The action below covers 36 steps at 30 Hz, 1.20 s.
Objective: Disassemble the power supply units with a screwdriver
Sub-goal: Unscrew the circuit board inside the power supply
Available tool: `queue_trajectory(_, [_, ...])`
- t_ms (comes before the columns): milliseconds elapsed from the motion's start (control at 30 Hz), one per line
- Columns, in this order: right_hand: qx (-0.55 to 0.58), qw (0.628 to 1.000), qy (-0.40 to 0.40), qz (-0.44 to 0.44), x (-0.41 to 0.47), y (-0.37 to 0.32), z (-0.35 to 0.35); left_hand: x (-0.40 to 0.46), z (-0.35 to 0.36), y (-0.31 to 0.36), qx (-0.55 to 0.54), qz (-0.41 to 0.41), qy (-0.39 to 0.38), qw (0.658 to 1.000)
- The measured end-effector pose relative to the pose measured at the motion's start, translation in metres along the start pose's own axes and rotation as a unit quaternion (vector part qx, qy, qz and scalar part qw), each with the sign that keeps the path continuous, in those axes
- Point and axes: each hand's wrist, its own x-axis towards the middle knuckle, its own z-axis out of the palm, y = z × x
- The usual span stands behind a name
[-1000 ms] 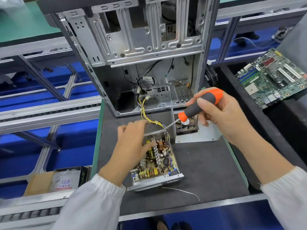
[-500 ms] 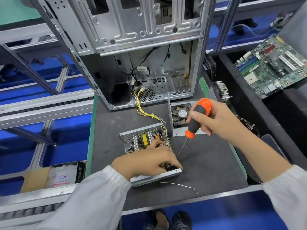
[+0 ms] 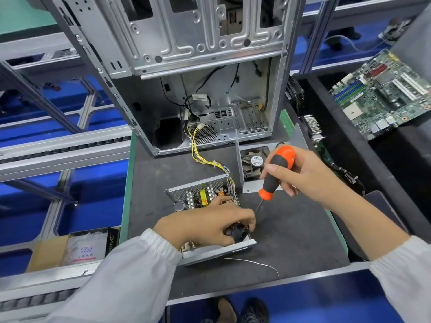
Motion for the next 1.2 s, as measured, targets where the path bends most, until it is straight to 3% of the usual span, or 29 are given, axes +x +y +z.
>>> queue_trajectory(800, [-0.007, 1.0, -0.001, 0.003, -0.001, 0.001, 0.005, -0.002, 0.014, 0.002, 0.086, 0.022, 0.149, 0.985])
queue_trajectory(1200, [0.017, 1.0, 0.012, 0.015, 0.003, 0.003, 0.001, -0.006, 0.01, -0.006, -0.079, -0.018, 0.131, 0.988])
